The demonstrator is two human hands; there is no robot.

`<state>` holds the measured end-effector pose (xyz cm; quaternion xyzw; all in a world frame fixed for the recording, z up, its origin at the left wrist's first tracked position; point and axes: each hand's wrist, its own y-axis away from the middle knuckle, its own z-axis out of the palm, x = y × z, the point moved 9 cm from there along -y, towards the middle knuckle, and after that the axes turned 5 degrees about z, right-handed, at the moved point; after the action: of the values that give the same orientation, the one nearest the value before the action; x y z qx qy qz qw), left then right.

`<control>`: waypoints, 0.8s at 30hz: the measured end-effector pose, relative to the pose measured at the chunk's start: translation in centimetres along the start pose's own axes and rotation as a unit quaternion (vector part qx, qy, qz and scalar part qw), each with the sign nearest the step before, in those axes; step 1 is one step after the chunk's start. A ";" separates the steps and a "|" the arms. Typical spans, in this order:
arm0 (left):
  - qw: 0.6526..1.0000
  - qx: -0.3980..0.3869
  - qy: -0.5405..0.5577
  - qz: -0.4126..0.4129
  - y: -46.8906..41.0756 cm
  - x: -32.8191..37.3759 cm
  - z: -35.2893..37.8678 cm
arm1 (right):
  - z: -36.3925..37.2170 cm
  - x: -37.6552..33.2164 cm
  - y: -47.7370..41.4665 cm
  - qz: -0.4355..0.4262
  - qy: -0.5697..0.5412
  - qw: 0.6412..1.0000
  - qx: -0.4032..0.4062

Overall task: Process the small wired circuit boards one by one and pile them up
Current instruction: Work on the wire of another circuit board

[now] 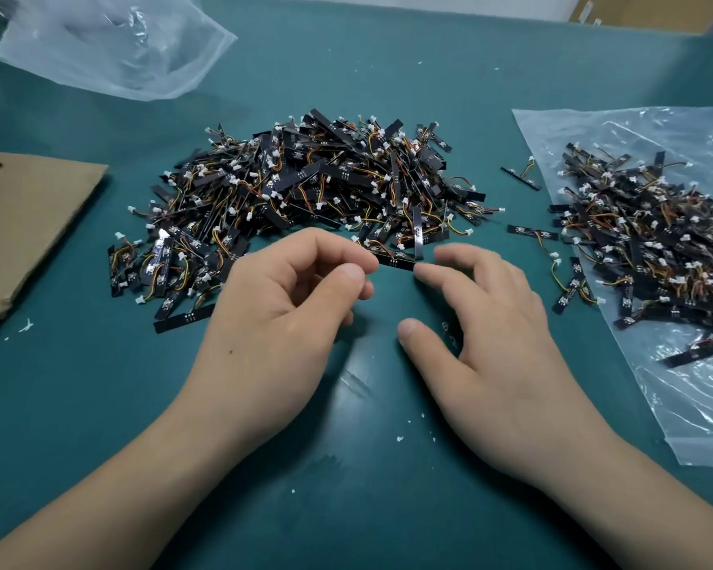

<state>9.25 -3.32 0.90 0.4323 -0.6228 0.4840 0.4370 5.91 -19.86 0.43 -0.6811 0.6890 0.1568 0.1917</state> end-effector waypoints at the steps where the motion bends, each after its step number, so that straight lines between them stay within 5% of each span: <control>1: 1.000 -0.002 0.000 0.001 0.0 0.0 0.0 | 0.2 -0.1 0.0 -0.004 0.008 1.000 -0.007; 7: 1.000 -0.001 -0.004 0.006 0.1 0.0 0.0 | 0.0 -0.1 0.0 -0.025 -0.022 0.999 0.017; 11: 1.000 0.015 -0.018 0.011 0.1 0.0 -0.4 | -1.7 1.0 0.4 -0.008 -0.196 0.976 0.091; 16: 0.997 -0.031 -0.059 0.025 0.2 0.3 0.5 | -1.9 2.3 0.4 0.023 -0.342 0.935 0.088; 24: 0.992 -0.060 -0.088 0.073 0.6 1.3 1.2 | -1.3 1.8 0.4 0.017 -0.366 0.929 0.049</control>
<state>8.24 -4.58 1.80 0.3995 -0.7169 0.4363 0.3688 5.48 -22.03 0.69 -0.5549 0.5892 0.3641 0.4608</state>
